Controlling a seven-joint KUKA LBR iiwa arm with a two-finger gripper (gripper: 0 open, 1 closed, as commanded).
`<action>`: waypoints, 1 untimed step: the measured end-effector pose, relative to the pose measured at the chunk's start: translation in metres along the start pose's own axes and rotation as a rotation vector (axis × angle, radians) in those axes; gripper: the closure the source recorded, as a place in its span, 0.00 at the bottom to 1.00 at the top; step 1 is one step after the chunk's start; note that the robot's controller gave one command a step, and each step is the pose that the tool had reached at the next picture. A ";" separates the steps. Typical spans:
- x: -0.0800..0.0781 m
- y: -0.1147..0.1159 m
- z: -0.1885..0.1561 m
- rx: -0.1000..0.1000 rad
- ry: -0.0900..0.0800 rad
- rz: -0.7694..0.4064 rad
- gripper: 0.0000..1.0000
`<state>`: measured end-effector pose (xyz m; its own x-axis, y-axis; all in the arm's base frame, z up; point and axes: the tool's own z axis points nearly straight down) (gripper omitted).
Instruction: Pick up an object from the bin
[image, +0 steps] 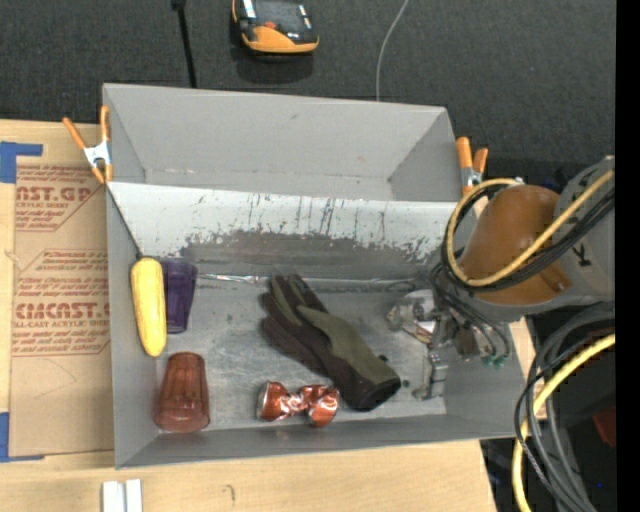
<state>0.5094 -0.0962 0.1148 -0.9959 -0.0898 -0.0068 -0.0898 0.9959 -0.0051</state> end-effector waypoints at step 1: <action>-0.002 0.039 0.041 -0.007 0.005 -0.169 0.00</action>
Offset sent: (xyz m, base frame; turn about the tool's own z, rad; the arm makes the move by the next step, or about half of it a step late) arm -0.0124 0.0552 -0.0444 -0.4063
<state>0.5086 -0.0573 0.0731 -0.9667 -0.2559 -0.0018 -0.2559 0.9667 0.0008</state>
